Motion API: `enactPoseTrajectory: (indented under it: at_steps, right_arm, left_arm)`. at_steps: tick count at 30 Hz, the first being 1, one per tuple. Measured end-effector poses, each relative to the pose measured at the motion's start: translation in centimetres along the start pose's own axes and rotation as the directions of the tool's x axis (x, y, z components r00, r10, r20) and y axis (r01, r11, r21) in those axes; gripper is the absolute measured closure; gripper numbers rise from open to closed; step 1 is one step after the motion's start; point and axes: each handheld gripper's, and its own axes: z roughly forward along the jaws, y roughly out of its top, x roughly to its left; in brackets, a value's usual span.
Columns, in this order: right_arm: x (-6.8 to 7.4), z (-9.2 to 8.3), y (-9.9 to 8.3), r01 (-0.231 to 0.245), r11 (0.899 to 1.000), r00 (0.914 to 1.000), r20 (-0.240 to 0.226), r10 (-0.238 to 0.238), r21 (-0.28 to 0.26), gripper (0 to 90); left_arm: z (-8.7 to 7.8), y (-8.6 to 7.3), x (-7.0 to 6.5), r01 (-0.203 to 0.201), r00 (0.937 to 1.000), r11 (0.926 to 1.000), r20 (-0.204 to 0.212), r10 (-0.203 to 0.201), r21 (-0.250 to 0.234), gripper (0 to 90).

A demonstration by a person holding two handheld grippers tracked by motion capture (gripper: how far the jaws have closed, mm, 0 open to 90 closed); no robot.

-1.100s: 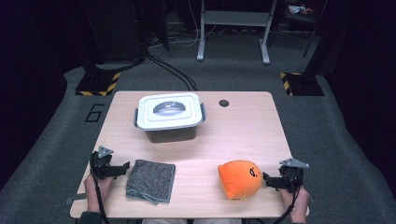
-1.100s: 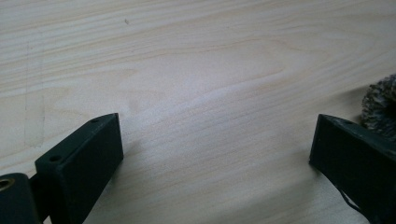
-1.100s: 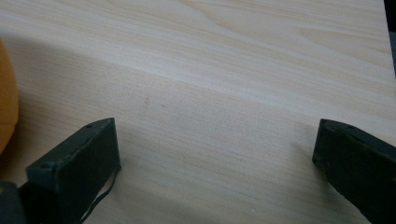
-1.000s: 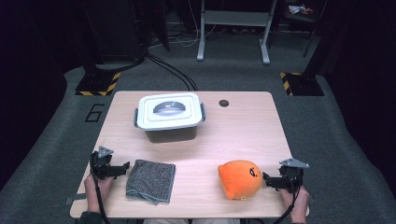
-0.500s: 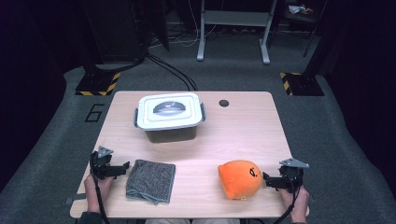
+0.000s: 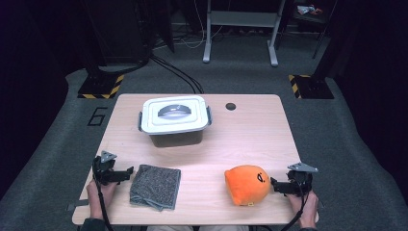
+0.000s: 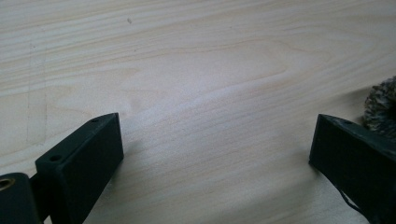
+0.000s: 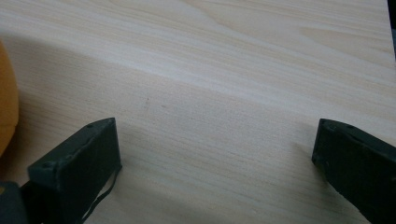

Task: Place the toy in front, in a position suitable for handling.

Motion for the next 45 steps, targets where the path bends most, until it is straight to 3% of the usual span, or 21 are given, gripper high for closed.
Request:
enactPoseTrajectory:
  at_steps: [4,10,11,25,34,35,40,45]
  right_arm:
    - [-0.1,-0.1,0.1,0.010,1.000,0.9999,-0.008,-0.010,0.011,1.0]
    - [-1.3,-1.4,0.4,-0.053,0.998,0.9975,-0.049,0.051,-0.030,1.2]
    - [-1.7,-2.3,0.5,-0.071,0.996,0.9951,-0.072,0.068,-0.047,0.8]
    - [0.0,-6.2,2.7,-0.025,0.994,0.9929,-0.118,0.012,-0.109,1.2]
    - [2.9,-8.2,4.1,0.034,0.988,0.9824,-0.177,-0.060,-0.149,1.6]
    - [3.7,-8.5,4.4,0.045,0.987,0.9771,-0.199,-0.076,-0.154,1.6]
    - [5.3,-8.7,4.6,0.090,0.985,0.9662,-0.227,-0.122,-0.144,1.4]
    - [7.7,-8.5,4.6,0.152,0.978,0.9461,-0.266,-0.185,-0.141,2.1]
  left_arm:
    - [0.0,0.0,0.0,0.000,1.0000,1.0000,-0.001,0.000,-0.001,2.5]
    - [0.0,0.0,0.0,0.001,1.0000,1.0000,-0.003,-0.001,-0.006,2.5]
    - [0.0,0.0,0.0,-0.001,1.0000,1.0000,0.000,0.001,0.000,2.5]
    - [0.0,0.0,0.0,0.001,1.0000,1.0000,0.000,-0.001,-0.001,2.5]
    - [0.1,0.0,-0.1,0.003,1.0000,0.9999,-0.006,-0.003,-0.010,2.5]
    - [0.1,0.0,-0.1,0.003,1.0000,0.9999,-0.007,-0.003,-0.012,2.5]
    - [0.1,0.0,-0.1,0.003,1.0000,0.9999,-0.007,-0.003,-0.012,2.5]
    - [0.1,0.0,-0.1,0.003,1.0000,0.9999,-0.007,-0.003,-0.011,2.6]
